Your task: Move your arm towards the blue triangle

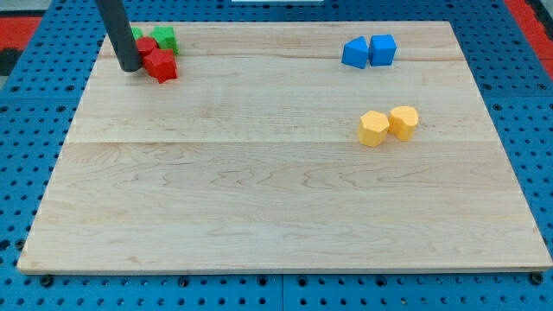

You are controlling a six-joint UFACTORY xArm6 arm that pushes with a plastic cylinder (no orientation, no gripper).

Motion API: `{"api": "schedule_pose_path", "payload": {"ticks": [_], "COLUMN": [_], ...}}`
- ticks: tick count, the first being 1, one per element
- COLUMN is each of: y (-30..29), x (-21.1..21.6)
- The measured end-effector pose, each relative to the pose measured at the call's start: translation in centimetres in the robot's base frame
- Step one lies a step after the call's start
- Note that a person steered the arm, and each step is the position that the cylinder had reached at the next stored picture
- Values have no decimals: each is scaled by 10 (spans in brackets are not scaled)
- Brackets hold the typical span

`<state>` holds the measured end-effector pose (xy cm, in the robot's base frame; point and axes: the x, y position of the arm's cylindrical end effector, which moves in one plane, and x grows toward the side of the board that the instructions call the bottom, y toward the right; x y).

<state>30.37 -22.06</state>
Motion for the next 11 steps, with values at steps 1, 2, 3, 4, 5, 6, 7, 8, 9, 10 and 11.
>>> {"api": "schedule_pose_path", "payload": {"ticks": [1,2,3,4,5,6,7,8,9,10,11], "y": [-2,59,131,179,181,181,181,184,217,283,350], "x": [40,68,68,71,74,73,73,73,62,31,-26]}}
